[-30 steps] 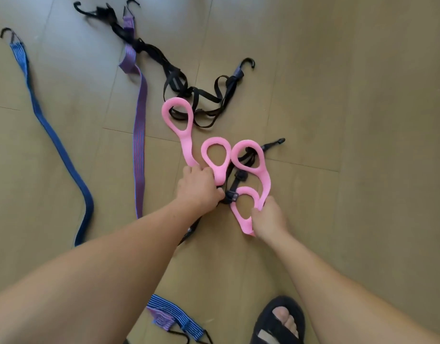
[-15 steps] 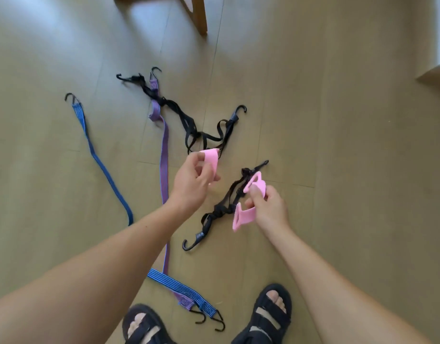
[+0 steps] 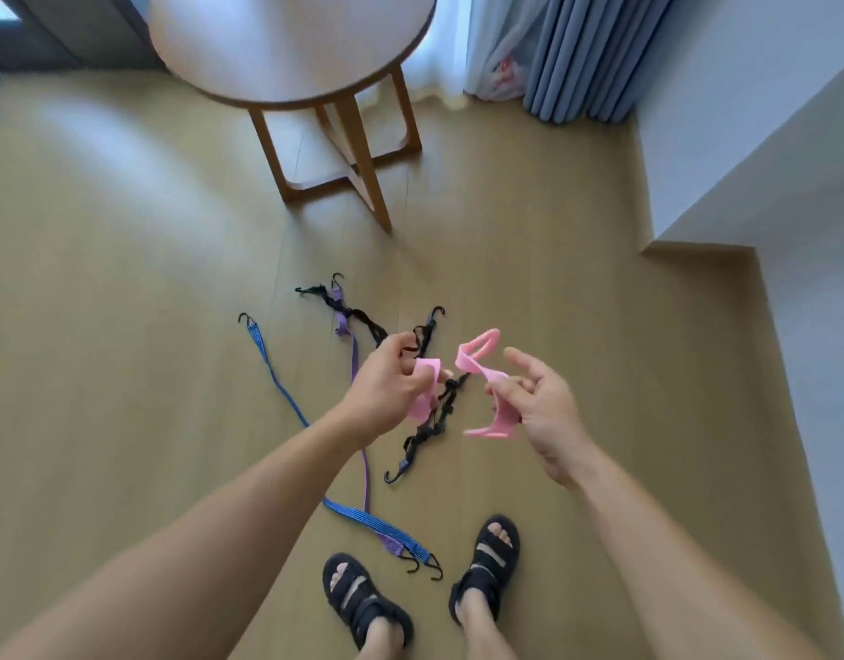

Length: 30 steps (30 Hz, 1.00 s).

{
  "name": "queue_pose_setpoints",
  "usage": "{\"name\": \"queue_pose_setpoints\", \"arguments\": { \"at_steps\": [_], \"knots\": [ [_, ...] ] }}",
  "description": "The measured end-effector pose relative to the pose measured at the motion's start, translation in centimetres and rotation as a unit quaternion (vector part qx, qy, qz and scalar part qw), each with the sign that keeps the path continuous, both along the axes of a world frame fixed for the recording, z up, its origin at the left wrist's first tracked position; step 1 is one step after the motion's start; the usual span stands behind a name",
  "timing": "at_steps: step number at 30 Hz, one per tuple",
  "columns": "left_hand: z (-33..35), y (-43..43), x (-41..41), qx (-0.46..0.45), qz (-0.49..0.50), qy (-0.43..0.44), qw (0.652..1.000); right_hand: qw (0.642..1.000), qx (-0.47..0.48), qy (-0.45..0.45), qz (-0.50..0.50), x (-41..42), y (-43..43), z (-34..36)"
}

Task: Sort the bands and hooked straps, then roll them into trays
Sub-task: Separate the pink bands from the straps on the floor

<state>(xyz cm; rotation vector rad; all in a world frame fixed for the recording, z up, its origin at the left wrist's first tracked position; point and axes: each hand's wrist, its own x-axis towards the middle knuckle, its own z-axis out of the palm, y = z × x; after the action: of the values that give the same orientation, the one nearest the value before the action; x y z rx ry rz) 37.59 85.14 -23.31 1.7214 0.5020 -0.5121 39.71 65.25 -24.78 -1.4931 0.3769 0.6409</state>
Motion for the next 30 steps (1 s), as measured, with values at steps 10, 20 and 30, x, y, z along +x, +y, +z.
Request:
{"name": "queue_pose_setpoints", "arguments": {
  "at_steps": [10, 20, 30],
  "knots": [
    [18.7, -2.9, -1.1, -0.065, 0.135, 0.032, 0.988, 0.992, 0.076, -0.098, 0.022, -1.2, -2.7, 19.5],
    [26.2, -1.6, -4.7, 0.057, -0.117, -0.153, 0.98, 0.967, -0.055, -0.248, -0.009, -7.2, -4.0, 28.2],
    [32.5, 1.1, -7.6, 0.115, -0.267, -0.289, 0.912, 0.919, -0.156, -0.347, -0.105, -15.2, -0.2, 33.9]
  ]
}}
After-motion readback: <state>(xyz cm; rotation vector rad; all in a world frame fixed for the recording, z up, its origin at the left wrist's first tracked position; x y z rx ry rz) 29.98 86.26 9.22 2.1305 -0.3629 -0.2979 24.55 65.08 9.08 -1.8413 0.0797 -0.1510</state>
